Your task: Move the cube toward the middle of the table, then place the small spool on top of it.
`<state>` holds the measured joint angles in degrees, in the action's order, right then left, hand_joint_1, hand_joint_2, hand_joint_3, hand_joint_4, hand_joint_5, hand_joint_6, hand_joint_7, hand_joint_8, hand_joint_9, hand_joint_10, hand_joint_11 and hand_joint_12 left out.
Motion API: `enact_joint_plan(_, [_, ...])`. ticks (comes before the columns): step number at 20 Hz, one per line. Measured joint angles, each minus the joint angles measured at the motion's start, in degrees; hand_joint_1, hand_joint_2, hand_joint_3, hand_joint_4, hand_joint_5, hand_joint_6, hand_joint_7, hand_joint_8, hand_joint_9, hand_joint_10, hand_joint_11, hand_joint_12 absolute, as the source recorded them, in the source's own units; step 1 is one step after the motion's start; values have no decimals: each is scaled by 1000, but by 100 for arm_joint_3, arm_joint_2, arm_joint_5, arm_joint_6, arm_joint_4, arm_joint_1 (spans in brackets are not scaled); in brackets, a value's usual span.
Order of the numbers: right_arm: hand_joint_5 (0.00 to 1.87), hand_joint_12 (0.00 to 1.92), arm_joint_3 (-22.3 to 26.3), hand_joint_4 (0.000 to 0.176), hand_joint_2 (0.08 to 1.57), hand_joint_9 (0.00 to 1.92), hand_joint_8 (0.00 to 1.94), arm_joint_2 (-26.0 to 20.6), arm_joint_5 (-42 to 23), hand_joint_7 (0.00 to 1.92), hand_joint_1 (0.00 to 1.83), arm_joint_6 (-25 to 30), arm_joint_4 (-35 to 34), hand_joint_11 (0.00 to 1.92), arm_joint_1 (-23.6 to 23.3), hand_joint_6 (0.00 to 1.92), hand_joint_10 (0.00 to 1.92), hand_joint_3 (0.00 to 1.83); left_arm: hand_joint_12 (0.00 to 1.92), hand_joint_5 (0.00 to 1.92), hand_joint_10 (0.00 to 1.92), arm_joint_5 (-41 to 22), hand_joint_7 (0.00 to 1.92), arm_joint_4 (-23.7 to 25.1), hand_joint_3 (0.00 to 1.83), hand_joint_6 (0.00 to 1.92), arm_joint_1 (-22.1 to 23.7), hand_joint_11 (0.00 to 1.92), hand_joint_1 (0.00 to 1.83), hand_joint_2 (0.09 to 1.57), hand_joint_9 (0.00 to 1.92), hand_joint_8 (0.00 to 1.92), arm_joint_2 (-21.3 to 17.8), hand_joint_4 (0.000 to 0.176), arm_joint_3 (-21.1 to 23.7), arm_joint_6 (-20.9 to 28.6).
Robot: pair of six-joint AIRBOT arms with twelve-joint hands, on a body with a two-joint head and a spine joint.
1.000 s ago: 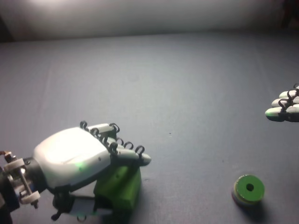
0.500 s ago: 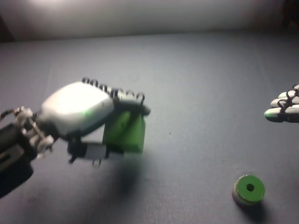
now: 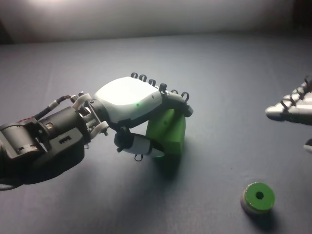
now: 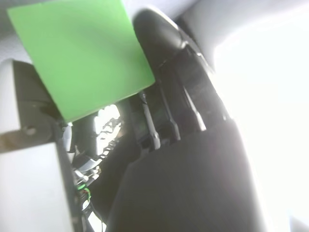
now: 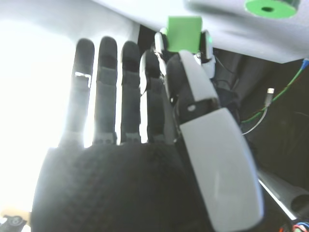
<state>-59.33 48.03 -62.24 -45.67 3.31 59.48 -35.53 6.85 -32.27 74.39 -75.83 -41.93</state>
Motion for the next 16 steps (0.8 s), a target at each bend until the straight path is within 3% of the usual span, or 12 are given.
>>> enact_joint_plan(1, [332, 969, -26, 0, 1485, 411, 1, 22, -31, 403, 690, 0, 24, 2, -39, 0, 1, 0, 1381, 1164, 972, 46, 924, -22, 0, 426, 0, 739, 1275, 1104, 939, 1300, 44, 0, -74, 31])
enact_joint_plan(2, [335, 939, -37, 0, 1498, 442, 3, 42, -55, 413, 701, 0, 35, 65, -39, 2, 7, 2, 1207, 1174, 788, 48, 1057, -39, 4, 446, 2, 888, 1283, 1063, 1081, 1073, 74, 0, -125, 48])
enact_joint_plan(3, [335, 939, -37, 0, 1498, 442, 3, 55, -50, 413, 701, 0, 37, 65, -39, 2, 7, 2, 1207, 1174, 788, 48, 1057, -39, 4, 446, 11, 888, 1283, 1063, 1081, 1073, 105, 0, -160, 59])
enact_joint_plan(4, [334, 900, -46, 0, 1501, 435, 1, 81, -37, 412, 708, 0, 46, 78, -39, 1, 2, 0, 1133, 1135, 629, 55, 1093, -39, 0, 520, 24, 890, 1282, 1062, 1134, 1003, 133, 0, -179, 61])
enact_joint_plan(5, [351, 903, -48, 0, 1499, 438, 1, 83, -22, 414, 732, 0, 74, 92, -39, 5, 2, 0, 1234, 1045, 565, 66, 1067, -39, 3, 647, 48, 827, 1278, 1083, 1074, 1061, 184, 0, -227, 61])
enact_joint_plan(6, [351, 915, -48, 0, 1502, 452, 3, 81, -28, 424, 690, 0, 76, 85, -39, 2, 6, 1, 1267, 848, 540, 70, 843, -42, 0, 218, 50, 696, 1210, 1023, 956, 596, 192, 0, -225, 59])
enact_joint_plan(7, [353, 953, -48, 0, 1506, 460, 2, 81, -37, 431, 659, 0, 72, 65, -39, 1, 5, 2, 1259, 801, 524, 74, 833, -39, 0, 43, 50, 619, 1178, 998, 896, 314, 192, 0, -225, 42])
enact_joint_plan(8, [370, 966, -55, 0, 1496, 470, 3, 81, -28, 437, 705, 11, 57, 79, -39, 4, 6, 0, 1266, 730, 558, 96, 803, -42, 1, 2, 50, 519, 1128, 1007, 776, 71, 192, 0, -225, 48])
enact_joint_plan(16, [379, 962, -59, 0, 1474, 469, 0, 81, -39, 440, 749, 66, 57, 60, -68, 0, 1, 0, 1214, 632, 469, 146, 728, -109, 0, 0, 48, 426, 1110, 982, 686, 0, 227, 0, -258, 92])
